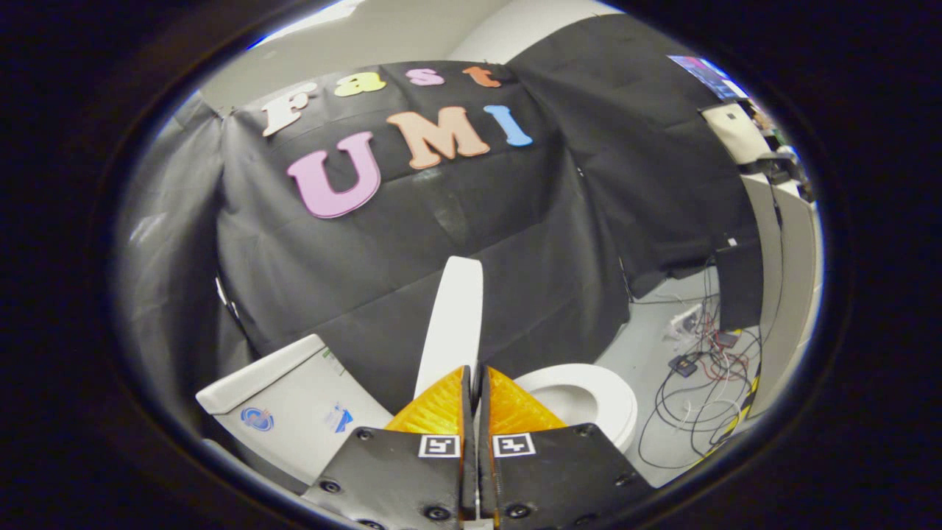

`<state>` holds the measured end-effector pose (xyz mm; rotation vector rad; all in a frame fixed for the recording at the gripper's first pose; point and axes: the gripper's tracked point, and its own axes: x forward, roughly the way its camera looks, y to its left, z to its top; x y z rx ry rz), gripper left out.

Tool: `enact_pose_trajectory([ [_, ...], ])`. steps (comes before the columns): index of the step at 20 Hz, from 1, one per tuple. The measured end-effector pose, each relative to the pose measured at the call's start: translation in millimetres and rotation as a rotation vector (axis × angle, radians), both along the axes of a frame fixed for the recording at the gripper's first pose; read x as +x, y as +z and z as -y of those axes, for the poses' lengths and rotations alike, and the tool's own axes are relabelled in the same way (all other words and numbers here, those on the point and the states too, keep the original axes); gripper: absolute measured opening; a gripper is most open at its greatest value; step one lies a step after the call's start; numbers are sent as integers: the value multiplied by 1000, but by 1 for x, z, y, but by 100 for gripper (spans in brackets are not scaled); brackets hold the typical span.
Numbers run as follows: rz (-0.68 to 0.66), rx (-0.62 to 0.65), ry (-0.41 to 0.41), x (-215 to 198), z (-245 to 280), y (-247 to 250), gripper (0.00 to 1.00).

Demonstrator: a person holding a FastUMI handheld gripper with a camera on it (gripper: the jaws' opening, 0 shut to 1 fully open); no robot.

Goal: Open the toilet lid.

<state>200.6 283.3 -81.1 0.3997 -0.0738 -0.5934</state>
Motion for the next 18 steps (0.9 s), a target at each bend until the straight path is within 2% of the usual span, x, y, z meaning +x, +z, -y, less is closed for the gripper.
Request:
enact_pose_trajectory([
  [4,-13,-82,66,19,-31,29,3],
  [8,-27,-187,177,46,-72,56,5],
  [18,42,-259,411,96,-164,79,5],
])
